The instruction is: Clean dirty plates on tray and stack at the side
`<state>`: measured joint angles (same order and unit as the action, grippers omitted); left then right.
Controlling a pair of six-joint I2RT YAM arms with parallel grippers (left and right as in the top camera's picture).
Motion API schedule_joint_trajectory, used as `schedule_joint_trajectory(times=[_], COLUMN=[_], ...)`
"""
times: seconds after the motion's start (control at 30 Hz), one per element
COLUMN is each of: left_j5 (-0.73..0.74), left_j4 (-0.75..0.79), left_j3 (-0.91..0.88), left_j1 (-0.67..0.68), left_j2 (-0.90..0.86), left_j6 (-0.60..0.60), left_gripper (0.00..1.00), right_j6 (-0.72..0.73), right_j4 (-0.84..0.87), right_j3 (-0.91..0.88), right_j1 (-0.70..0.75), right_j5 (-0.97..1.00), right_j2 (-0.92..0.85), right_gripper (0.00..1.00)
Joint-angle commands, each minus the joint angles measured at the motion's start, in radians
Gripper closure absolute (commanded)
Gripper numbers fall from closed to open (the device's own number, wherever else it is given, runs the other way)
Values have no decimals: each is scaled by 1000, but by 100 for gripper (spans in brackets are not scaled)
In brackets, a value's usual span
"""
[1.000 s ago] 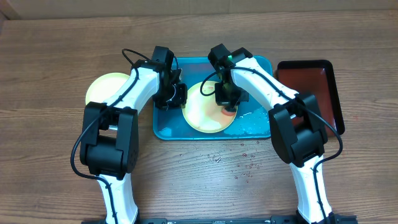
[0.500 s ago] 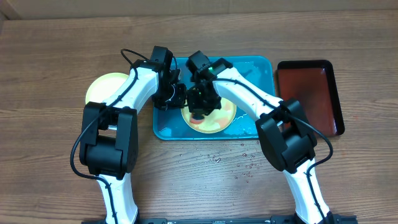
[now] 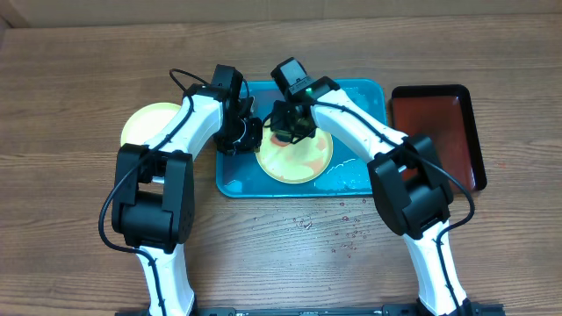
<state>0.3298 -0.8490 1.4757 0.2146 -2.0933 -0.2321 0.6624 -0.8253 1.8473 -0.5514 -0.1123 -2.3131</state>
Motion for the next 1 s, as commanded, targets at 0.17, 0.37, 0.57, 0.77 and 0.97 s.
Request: schedule_joint_trajectory(times=[0.17,0.37,0.57,0.77,0.97], left_j5=[-20,-26,-26,-35,-98], left_j4=[5,56,89,115,62], left_j3=[-8,-36,-44,-66,-11], left_j1=[12,32,36,35,4], left_j2=[-13,-13,-13,-13,22], left_j6=[19,24,106,106,105], left_gripper=[95,69,72,96,96], right_j6=[-55,-175,-227,-226,-255], right_j4=[-114,-314,-457,-560,-640], right_j3=[37,247,490,572,572], right_j1=[108,123,134,191,270], right_j5=[-18,-136,-132,-132,-132], right_j2=[-4,18,70,104,113], right_gripper=[96,96,96,96,96])
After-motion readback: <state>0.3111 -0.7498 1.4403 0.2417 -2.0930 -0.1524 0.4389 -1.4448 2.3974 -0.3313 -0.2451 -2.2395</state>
